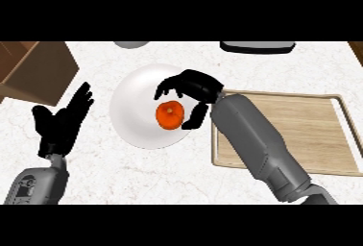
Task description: Pick the squash from the tray and place it in the plate
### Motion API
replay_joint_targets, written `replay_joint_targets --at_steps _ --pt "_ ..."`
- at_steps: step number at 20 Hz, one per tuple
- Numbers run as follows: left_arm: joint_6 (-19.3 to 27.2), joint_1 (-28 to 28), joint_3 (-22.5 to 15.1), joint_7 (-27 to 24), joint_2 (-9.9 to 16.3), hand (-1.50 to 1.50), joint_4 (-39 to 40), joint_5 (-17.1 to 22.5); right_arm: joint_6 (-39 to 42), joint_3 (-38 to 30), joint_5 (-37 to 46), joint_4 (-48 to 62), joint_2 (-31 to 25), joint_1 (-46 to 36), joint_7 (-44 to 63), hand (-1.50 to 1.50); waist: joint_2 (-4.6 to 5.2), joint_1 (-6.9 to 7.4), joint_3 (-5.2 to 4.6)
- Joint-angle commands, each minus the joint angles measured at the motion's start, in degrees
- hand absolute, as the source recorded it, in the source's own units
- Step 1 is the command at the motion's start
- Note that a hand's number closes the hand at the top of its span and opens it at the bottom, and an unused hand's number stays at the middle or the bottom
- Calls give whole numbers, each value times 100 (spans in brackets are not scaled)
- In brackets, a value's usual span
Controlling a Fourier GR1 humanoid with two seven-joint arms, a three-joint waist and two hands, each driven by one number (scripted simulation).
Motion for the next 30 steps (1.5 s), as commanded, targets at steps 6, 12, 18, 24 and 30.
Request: replay_joint_targets --at_steps 6,12,18,24,30 --pt "-29 -103 31 3 -21 0 120 -16 -48 -572 -740 929 39 -615 -1722 -150 20 41 4" --pt "71 41 132 -453 -73 0 483 -119 1652 -1170 -1841 699 -40 -758 -2057 -150 -25 -149 -4" --pt "123 77 49 -108 -89 0 76 -139 2897 -1463 -2523 1126 -96 -961 -462 -150 -56 -162 -3" --pt "-38 143 14 -123 -135 0 -56 -19 3627 -1527 -2783 1389 -445 -1034 -419 -150 -17 -76 1" --pt "-1 -39 6 41 -82 0 35 -123 3482 -1455 -2745 1500 -733 -933 -964 -150 39 11 5"
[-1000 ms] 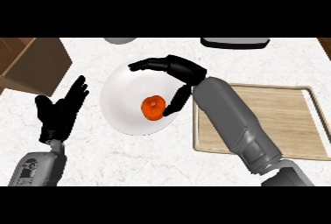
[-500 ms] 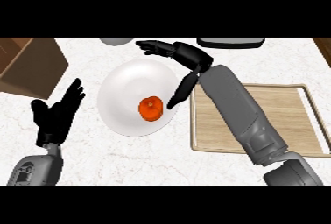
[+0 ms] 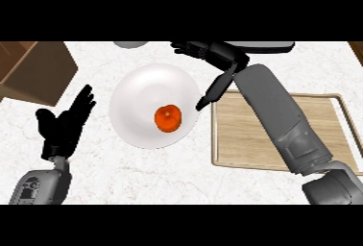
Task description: Pick the squash from the tray and place it in the plate
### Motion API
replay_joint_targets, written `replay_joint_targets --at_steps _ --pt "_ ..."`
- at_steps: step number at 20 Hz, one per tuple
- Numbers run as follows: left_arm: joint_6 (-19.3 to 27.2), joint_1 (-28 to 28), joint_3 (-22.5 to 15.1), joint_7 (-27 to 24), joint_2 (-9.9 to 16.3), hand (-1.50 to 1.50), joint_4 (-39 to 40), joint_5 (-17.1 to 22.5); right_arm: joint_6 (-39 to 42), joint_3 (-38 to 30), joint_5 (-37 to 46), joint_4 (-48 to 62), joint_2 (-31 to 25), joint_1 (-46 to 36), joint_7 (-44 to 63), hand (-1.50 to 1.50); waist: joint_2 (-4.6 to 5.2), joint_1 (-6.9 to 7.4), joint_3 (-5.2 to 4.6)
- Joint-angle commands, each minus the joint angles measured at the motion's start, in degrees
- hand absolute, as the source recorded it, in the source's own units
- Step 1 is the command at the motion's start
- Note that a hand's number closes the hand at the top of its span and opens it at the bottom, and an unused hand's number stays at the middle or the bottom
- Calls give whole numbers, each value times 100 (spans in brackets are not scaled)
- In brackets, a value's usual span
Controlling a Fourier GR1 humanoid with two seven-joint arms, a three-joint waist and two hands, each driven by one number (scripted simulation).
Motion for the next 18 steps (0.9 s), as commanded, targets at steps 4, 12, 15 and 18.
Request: replay_joint_targets --at_steps 4,12,15,18 --pt "-123 -198 198 -252 138 0 337 58 843 72 -9 288 -313 12 -906 -150 57 64 -1" --pt "-113 -177 126 -218 79 0 214 23 666 202 61 466 -660 0 -1200 -150 107 194 5" --pt "-190 -220 -16 -114 32 0 157 0 391 293 171 594 -729 21 -1301 -150 114 234 7" --pt "-45 -367 -70 32 -134 0 47 -1 534 356 196 647 -987 -54 -1358 -150 144 284 12"
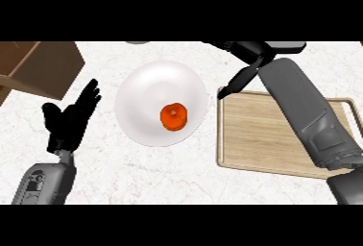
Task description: Pick the squash from the tray and place it in the plate
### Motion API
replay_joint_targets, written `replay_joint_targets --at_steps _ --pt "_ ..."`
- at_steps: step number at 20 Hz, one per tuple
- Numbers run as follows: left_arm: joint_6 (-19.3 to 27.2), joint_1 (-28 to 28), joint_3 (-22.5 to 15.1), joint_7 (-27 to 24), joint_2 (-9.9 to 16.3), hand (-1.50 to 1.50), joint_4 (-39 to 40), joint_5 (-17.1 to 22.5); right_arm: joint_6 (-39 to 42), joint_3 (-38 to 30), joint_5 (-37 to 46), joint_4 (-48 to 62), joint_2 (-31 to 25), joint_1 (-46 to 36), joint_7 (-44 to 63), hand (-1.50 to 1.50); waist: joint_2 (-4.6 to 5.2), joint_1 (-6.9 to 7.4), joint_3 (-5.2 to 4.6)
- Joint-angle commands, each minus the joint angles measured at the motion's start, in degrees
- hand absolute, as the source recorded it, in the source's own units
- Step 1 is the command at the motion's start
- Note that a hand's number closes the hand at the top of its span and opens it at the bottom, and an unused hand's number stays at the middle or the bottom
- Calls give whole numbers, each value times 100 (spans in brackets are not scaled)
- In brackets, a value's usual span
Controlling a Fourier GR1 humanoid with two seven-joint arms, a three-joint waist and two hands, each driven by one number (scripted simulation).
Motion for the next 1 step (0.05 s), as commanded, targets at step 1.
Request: replay_joint_targets --at_steps 1 --pt "-46 15 32 17 40 0 11 24 805 52 43 204 -198 52 -898 -150 11 37 2"
